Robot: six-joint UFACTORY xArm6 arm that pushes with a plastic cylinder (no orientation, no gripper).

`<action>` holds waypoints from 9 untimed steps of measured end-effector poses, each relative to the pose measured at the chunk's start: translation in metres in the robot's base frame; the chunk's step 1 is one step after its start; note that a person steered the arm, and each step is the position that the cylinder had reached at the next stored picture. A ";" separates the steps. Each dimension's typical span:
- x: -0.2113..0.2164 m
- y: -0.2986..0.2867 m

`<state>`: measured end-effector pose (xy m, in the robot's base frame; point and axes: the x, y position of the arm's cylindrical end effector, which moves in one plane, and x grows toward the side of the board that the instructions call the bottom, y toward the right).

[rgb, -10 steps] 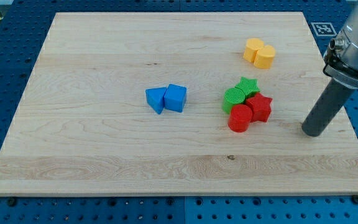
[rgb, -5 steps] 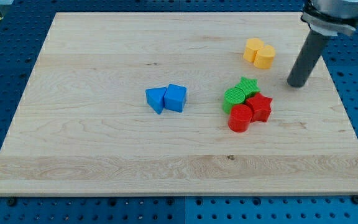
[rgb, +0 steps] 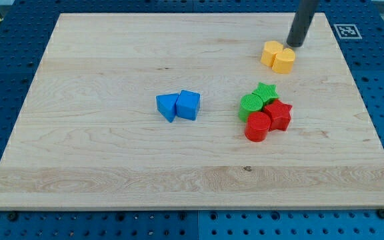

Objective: Move the yellow hexagon above the green star

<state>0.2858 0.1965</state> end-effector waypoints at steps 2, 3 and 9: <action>0.020 -0.040; 0.022 -0.048; 0.054 -0.057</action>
<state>0.3397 0.1399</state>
